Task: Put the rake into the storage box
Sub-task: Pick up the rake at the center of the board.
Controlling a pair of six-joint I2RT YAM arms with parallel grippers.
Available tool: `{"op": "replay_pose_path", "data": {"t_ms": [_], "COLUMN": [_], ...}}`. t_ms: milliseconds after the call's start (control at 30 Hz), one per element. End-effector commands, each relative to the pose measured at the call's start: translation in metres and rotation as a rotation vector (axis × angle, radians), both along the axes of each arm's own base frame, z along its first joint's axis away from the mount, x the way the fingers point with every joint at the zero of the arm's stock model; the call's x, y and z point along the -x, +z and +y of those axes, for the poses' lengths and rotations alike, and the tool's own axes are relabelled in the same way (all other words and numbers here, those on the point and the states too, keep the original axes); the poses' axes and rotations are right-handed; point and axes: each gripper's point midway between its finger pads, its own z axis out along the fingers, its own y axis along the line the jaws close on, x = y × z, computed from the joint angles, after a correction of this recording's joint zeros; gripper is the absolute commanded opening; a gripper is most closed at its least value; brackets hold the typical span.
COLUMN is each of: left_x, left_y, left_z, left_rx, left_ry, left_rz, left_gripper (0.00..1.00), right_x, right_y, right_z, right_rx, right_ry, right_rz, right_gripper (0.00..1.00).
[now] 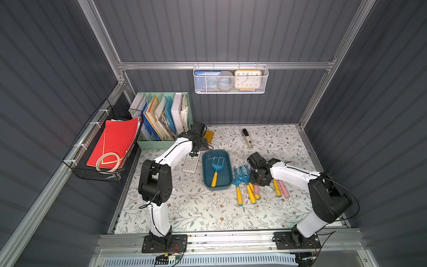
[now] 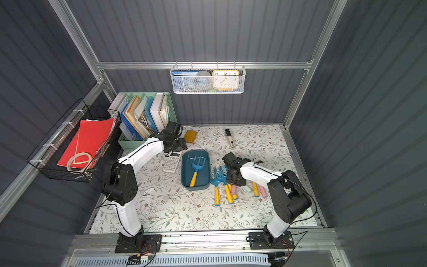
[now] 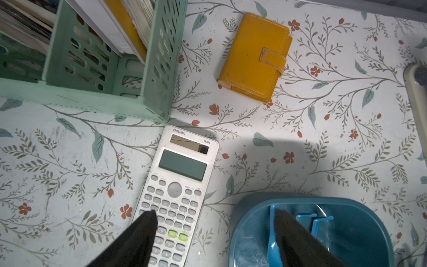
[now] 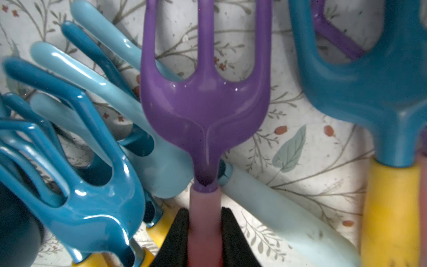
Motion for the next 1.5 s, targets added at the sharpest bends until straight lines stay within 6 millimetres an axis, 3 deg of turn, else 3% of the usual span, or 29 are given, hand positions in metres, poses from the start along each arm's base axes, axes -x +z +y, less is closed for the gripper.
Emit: {"op": "replay_pose_path", "data": {"t_ms": [0,167,367,467,567,667,867,1200,1400,1467], "left_x": [0.001,0.001,0.003,0.009,0.021,0.027,0.031,0.026,0.026,0.025], "left_y": [-0.001,0.008,0.048,0.07,0.074,0.081,0.083,0.071,0.069,0.07], "left_z": [-0.001,-0.018,-0.06,-0.076,-0.089,-0.097,-0.1,-0.102,-0.102,-0.102], "left_rx": [0.012,0.096,0.379,0.533,0.653,0.674,0.691,0.702,0.706,0.705], "left_ry": [0.008,-0.052,-0.247,-0.358,-0.439,-0.513,-0.54,-0.52,-0.515,-0.512], "left_rz": [0.021,0.003,-0.133,-0.187,-0.191,-0.2,-0.199,-0.149,-0.141,-0.144], "left_gripper": [0.88,0.97,1.0,1.0,0.96,0.86,0.85,0.83,0.7,0.62], "right_x": [-0.001,-0.028,-0.049,-0.055,-0.055,-0.056,-0.063,-0.08,-0.08,-0.077], "right_y": [-0.002,0.034,0.073,0.088,0.101,0.106,0.109,0.127,0.13,0.128], "right_z": [-0.003,0.011,0.025,0.049,0.074,0.098,0.134,0.172,0.198,0.202], "right_rx": [0.031,-0.008,-0.074,-0.196,-0.304,-0.344,-0.331,-0.374,-0.386,-0.384], "right_ry": [-0.002,0.034,0.089,0.173,0.245,0.323,0.445,0.52,0.603,0.617], "right_rz": [0.012,-0.093,-0.243,-0.316,-0.351,-0.38,-0.358,-0.43,-0.418,-0.409], "right_gripper": [0.09,0.09,0.1,0.1,0.1,0.1,0.09,0.09,0.08,0.08]}}
